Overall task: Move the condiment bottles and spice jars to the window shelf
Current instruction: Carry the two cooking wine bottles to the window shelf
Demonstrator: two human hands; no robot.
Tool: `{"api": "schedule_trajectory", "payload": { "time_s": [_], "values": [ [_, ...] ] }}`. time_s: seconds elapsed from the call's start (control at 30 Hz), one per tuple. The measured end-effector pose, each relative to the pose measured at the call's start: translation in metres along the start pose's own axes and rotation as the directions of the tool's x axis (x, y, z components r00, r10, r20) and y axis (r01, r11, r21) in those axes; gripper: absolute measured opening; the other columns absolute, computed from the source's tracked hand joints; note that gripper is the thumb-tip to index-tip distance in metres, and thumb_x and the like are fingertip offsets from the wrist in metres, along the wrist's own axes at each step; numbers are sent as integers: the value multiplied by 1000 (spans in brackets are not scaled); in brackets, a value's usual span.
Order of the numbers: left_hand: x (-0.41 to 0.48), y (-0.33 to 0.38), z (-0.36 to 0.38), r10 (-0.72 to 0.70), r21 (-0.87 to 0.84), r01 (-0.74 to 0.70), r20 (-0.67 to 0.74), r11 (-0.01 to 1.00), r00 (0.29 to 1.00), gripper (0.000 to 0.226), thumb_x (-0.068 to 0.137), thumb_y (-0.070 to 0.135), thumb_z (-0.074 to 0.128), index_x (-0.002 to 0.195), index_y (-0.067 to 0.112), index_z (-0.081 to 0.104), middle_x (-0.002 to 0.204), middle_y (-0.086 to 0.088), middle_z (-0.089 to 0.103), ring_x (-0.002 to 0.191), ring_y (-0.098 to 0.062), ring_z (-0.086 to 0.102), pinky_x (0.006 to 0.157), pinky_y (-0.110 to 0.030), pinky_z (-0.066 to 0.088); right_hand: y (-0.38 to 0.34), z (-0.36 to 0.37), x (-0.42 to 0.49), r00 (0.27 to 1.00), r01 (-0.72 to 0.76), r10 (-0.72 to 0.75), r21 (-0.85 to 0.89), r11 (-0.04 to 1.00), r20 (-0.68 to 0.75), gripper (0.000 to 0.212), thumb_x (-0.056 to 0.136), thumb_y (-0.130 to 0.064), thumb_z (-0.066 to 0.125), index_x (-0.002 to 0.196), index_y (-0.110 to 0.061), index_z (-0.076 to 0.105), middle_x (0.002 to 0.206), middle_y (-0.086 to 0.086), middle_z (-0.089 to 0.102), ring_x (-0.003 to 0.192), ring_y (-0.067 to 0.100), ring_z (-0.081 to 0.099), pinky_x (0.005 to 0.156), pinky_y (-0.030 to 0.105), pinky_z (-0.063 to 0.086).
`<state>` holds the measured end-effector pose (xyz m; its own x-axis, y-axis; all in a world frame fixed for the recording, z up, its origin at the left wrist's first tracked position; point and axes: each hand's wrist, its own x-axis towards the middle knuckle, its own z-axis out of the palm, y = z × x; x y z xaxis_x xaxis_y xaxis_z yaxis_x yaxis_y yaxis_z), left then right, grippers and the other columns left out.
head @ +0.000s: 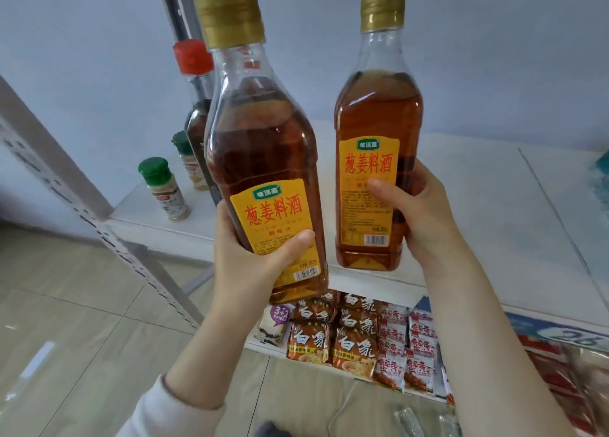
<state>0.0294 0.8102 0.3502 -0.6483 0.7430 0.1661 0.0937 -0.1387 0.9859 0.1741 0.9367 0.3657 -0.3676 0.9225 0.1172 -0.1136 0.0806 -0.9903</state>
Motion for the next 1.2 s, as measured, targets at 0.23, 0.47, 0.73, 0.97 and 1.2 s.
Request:
{"api": "schedule_trajectory", "payload": {
  "time_s": [0.23,0.47,0.73,0.97,1.2],
  "values": [
    [-28,-6,-75,-19,24,19,-17,1000,1000,88,38,47,76,115,18,49,94,9,66,83,-2,68,63,-16,53,0,47,-55,974,-60,48,48,997,219,47,49,-39,74,93,-26,61,82,-11,74,80,9,71,62,22,55],
    [-47,-12,-194,-44,48,47,-62,998,997,66,51,34,78,109,30,46,102,10,64,88,-3,67,67,-21,56,20,167,-94,901,-132,101,45,990,422,71,39,-52,84,99,-23,61,88,-6,75,84,14,71,62,23,55],
    [-81,-34,-366,-159,1,164,-238,986,958,68,51,36,87,103,34,45,101,8,65,89,-5,67,69,-23,57,64,346,-145,751,-265,201,8,964,629,76,36,-60,84,100,-25,63,93,-3,74,89,18,71,66,27,56],
    [-98,-60,-489,-286,-65,284,-402,957,870,74,52,40,74,117,25,42,107,5,64,93,-10,66,74,-28,57,105,482,-173,583,-338,298,-108,935,756,79,43,-58,84,109,-23,59,101,1,72,97,24,69,70,33,57],
    [-69,-102,-579,-401,-188,358,-521,915,753,69,60,41,79,117,23,44,107,2,64,91,-12,67,68,-24,56,143,606,-157,442,-321,362,-232,918,821,82,44,-61,82,111,-22,58,98,-1,73,91,20,70,65,28,56]
  ]
}}
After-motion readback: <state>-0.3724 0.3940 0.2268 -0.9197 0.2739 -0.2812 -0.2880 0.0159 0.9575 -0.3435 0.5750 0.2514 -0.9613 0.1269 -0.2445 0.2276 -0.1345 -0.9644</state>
